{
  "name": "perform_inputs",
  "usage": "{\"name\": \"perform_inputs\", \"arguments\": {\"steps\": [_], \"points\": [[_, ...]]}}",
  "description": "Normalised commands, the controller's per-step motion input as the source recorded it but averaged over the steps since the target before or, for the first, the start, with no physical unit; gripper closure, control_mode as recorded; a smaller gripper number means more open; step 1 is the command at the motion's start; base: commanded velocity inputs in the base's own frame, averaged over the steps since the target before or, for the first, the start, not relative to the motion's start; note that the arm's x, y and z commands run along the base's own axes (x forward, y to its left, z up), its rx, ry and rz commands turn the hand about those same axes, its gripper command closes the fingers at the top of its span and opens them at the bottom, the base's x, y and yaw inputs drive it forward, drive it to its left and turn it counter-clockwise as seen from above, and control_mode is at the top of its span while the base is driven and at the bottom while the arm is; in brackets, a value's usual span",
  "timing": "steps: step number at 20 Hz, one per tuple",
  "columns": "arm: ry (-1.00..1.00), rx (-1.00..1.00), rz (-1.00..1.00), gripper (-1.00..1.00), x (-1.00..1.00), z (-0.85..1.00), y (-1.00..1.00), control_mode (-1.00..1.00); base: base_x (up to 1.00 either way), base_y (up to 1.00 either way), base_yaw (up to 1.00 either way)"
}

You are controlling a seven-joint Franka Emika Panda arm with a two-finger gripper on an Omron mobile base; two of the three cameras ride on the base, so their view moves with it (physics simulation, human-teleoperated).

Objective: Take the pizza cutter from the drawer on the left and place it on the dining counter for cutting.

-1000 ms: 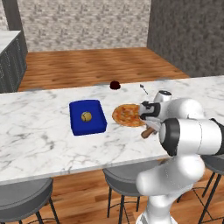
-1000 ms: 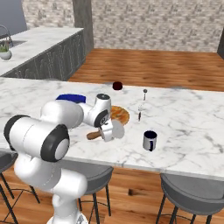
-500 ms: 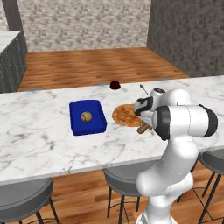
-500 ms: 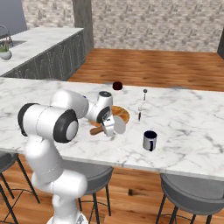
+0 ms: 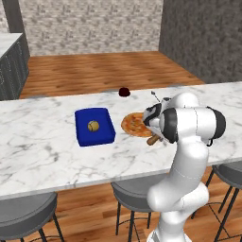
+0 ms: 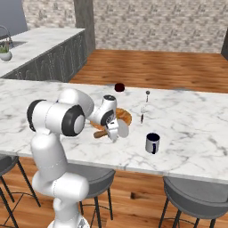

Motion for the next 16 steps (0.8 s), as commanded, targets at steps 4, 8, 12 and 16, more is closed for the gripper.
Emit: {"name": "perform_inputs", "arguments": {"steps": [4, 8, 12, 16], "points": [[0.0, 0.0, 0.0, 1.0, 0.05, -0.29, 0.0, -1.0, 0.0, 0.0, 0.0], [0.0, 0.0, 0.0, 1.0, 0.08, -0.24, 0.0, -1.0, 0.0, 0.0, 0.0], [0.0, 0.0, 0.0, 1.0, 0.15, -0.16, 0.0, -1.0, 0.0, 0.0, 0.0], [0.0, 0.0, 0.0, -1.0, 0.13, -0.08, 0.0, -1.0, 0.0, 0.0, 0.0]]}}
